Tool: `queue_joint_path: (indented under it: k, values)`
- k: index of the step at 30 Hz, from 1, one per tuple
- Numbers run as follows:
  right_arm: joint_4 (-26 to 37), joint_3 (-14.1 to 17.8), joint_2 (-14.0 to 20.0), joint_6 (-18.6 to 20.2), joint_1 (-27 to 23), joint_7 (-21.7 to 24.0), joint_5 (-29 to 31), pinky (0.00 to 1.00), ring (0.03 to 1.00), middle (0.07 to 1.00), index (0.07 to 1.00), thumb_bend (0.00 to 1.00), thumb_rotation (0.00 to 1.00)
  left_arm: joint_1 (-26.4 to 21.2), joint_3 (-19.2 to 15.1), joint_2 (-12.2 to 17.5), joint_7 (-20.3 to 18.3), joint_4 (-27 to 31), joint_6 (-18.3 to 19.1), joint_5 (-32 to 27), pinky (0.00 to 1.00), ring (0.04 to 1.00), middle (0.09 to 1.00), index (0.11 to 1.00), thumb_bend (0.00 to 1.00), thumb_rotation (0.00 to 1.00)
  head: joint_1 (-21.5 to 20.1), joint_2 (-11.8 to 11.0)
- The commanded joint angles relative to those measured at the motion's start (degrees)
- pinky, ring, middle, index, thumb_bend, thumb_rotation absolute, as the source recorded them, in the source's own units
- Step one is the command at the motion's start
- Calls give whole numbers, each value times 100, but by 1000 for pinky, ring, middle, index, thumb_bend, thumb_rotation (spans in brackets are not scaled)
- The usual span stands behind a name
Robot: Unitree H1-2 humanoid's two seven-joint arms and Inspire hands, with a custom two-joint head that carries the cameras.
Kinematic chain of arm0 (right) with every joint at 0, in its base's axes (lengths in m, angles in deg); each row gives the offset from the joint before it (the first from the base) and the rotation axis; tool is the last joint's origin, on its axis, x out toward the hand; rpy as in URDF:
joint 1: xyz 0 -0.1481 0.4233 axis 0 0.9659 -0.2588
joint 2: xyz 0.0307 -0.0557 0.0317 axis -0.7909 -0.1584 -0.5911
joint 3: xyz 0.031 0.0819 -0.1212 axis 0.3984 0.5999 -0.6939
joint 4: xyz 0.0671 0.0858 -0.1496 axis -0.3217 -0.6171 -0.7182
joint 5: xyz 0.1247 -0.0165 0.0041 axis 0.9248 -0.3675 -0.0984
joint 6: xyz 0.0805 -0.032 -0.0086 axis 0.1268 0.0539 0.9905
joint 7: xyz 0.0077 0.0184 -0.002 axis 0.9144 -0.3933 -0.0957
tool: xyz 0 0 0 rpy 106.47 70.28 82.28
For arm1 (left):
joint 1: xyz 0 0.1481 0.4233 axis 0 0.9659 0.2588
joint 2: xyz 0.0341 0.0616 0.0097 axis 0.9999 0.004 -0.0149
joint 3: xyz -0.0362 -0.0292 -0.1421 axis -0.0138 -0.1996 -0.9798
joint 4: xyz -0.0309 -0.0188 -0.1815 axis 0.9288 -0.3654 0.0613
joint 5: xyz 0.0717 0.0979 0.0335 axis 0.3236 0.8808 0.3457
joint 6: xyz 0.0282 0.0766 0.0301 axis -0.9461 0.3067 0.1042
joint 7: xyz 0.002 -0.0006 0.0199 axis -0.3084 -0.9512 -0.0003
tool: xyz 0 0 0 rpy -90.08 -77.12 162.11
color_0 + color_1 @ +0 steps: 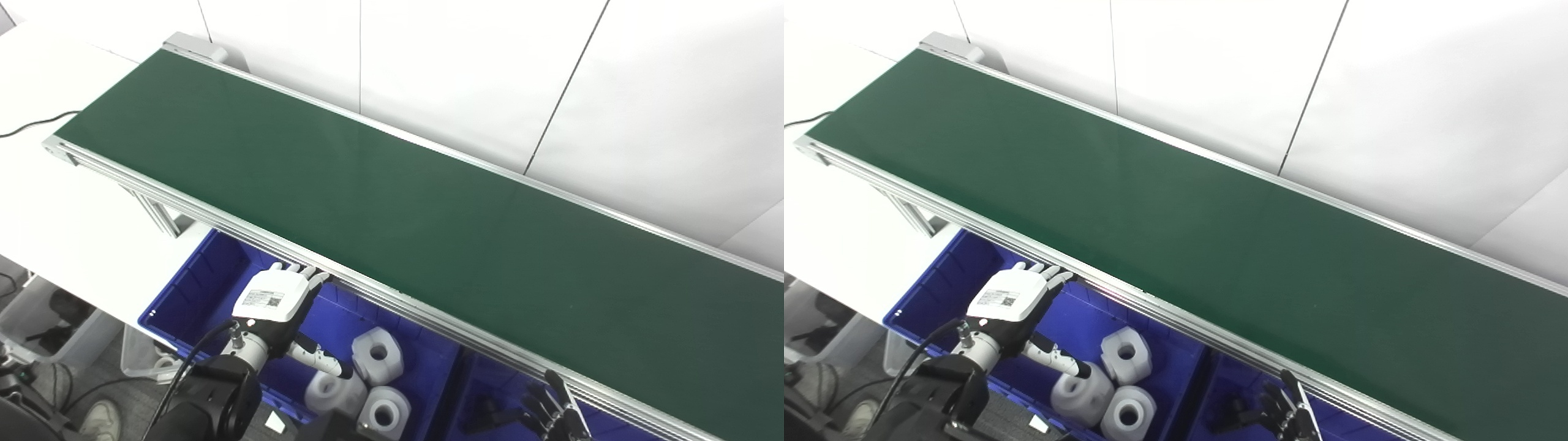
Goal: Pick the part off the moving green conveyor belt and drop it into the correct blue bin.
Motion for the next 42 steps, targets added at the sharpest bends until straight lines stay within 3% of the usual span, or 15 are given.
queue_joint_path:
  k: [1, 5, 8, 10, 12, 19, 24, 25, 27, 28, 29, 31, 33, 37, 42]
  values:
    - [200, 6, 22, 15, 7, 71, 37, 860, 887, 896, 965, 847, 1000, 90, 19, -12, 86, 502, -149, -166, 995, 949, 960, 932, 1000, 678, -42, 17]
    - [250, -22, -1, 65, 25, 50, -1, 859, 886, 896, 965, 852, 1000, 231, -23, -74, 29, 1285, -292, -1100, 930, 887, 902, 895, 1000, 623, -205, 57]
    - [300, -64, -35, 142, 41, 31, -52, 854, 884, 895, 962, 869, 1000, 292, -48, -78, -95, 1906, -352, -1872, 734, 743, 789, 837, 1000, 651, -321, 78]
    - [317, -100, -68, 172, 45, 25, -70, 854, 886, 895, 962, 866, 1000, 261, -29, -88, -549, 2482, -80, -2303, 658, 726, 787, 835, 1000, 673, -425, 97]
    - [335, -154, -110, 173, 45, 5, -132, 847, 883, 891, 959, 847, 1000, 110, -165, -213, -991, 2795, -118, -2937, 620, 729, 807, 846, 1000, 690, -541, 117]
    - [421, -439, -375, 329, 43, -106, -517, 880, 903, 901, 960, 818, 1000, -312, -908, -493, -1643, 2843, -721, -5070, 698, 787, 827, 845, 1000, 606, -1549, 245]
    - [244, -736, -708, 304, -35, -242, -859, 898, 925, 915, 969, 807, 1000, -134, -814, -738, -1537, 2843, -694, -5088, 695, 793, 831, 838, 996, 629, -2695, 261]
    - [216, -782, -771, 314, -44, -268, -895, 898, 931, 921, 970, 809, 1000, -89, -780, -748, -1463, 2842, -646, -5057, 689, 787, 826, 832, 973, 634, -2695, 261]
    - [165, -885, -929, 347, -53, -361, -1011, 892, 929, 919, 965, 810, 1000, 143, -682, -885, -1014, 2411, -1012, -5020, 669, 776, 820, 823, 942, 625, -3072, 243]
    - [125, -963, -1033, 346, -67, -436, -1151, 889, 927, 917, 963, 811, 1000, 301, -615, -997, -578, 1816, -1555, -4959, 660, 772, 818, 819, 930, 619, -3436, 234]
    - [97, -1014, -1107, 343, -75, -484, -1256, 882, 918, 909, 955, 810, 1000, 407, -555, -1058, -245, 1389, -1946, -4913, 718, 801, 835, 826, 864, 607, -3436, 234]
    - [-35, -1159, -1242, 254, -135, -632, -1599, 903, 922, 912, 953, 818, 1000, 447, -518, -1053, 370, 314, -2793, -4864, 795, 856, 871, 858, 812, 634, -3929, 207]
    - [-127, -1246, -1301, 200, -181, -737, -1800, 920, 931, 918, 955, 825, 1000, 363, -508, -987, 690, -324, -3223, -4871, 810, 874, 888, 872, 798, 651, -3970, 203]
    - [-411, -1358, -1476, -29, -300, -1067, -2144, 925, 933, 938, 954, 819, 1000, -80, -463, -697, 913, -1235, -3408, -4764, 893, 942, 944, 927, 763, 729, -4472, 152]
    - [-598, -1420, -1588, -110, -408, -1275, -2148, 918, 931, 952, 960, 803, 1000, -308, -237, -440, 884, -1539, -3208, -4796, 923, 973, 977, 969, 779, 766, -4788, 142]
